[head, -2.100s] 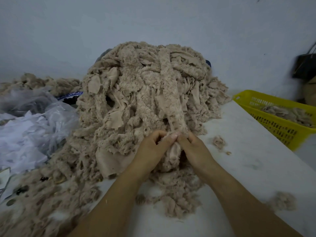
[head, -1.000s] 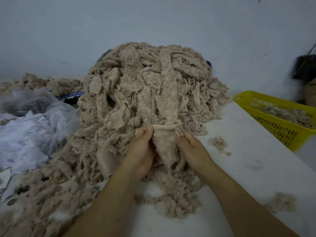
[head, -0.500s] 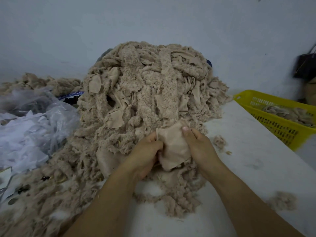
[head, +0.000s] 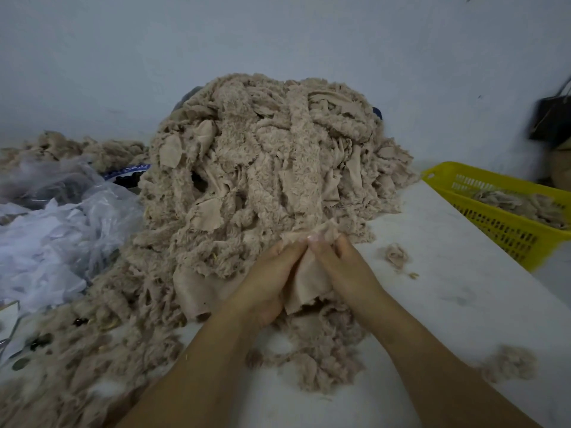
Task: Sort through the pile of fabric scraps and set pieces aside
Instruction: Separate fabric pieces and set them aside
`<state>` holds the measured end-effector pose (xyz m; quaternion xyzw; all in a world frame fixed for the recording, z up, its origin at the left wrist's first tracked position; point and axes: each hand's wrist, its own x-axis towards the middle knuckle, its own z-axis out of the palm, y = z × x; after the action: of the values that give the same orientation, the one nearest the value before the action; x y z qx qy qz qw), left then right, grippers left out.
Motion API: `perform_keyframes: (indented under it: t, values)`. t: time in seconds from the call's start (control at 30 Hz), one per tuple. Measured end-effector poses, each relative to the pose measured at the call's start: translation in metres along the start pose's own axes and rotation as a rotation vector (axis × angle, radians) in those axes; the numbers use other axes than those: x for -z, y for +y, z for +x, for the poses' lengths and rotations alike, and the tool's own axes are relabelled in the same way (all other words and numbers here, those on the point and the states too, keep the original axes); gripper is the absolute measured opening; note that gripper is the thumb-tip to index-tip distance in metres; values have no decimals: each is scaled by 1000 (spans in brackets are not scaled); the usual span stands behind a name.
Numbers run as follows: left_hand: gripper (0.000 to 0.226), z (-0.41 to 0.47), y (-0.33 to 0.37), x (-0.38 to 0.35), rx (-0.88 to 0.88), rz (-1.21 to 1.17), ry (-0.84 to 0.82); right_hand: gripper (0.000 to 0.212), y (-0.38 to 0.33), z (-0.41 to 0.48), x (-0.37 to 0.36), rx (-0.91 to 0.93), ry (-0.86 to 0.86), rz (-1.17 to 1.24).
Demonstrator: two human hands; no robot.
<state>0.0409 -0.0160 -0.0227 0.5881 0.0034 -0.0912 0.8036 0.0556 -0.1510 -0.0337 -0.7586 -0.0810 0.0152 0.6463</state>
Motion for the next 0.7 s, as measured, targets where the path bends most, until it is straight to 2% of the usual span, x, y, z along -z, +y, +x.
perform_keyframes:
  t: [0.1,0.17,0.23,0.33,0.43,0.53,0.6,0.7]
  values:
    - [32,-1,2,-2,-25,-3,153,44,-1,-1,-3,50,-9,-143]
    - [33,1,3,-2,-59,-16,249,53,-3,0,-1,74,39,-168]
    - [32,2,6,-1,-89,-31,299,60,-7,1,2,72,109,-146]
    - [31,3,7,-4,-86,-86,330,54,-12,3,2,72,161,-110]
    - [34,7,6,1,-66,-150,367,58,-10,5,3,18,185,-54]
    - [36,10,17,24,-123,-296,425,58,-6,10,26,-74,331,62]
    - [35,8,21,34,-155,-311,398,62,-1,12,42,-92,379,101]
    - [25,4,14,22,-86,-178,256,69,3,11,36,-115,248,14]
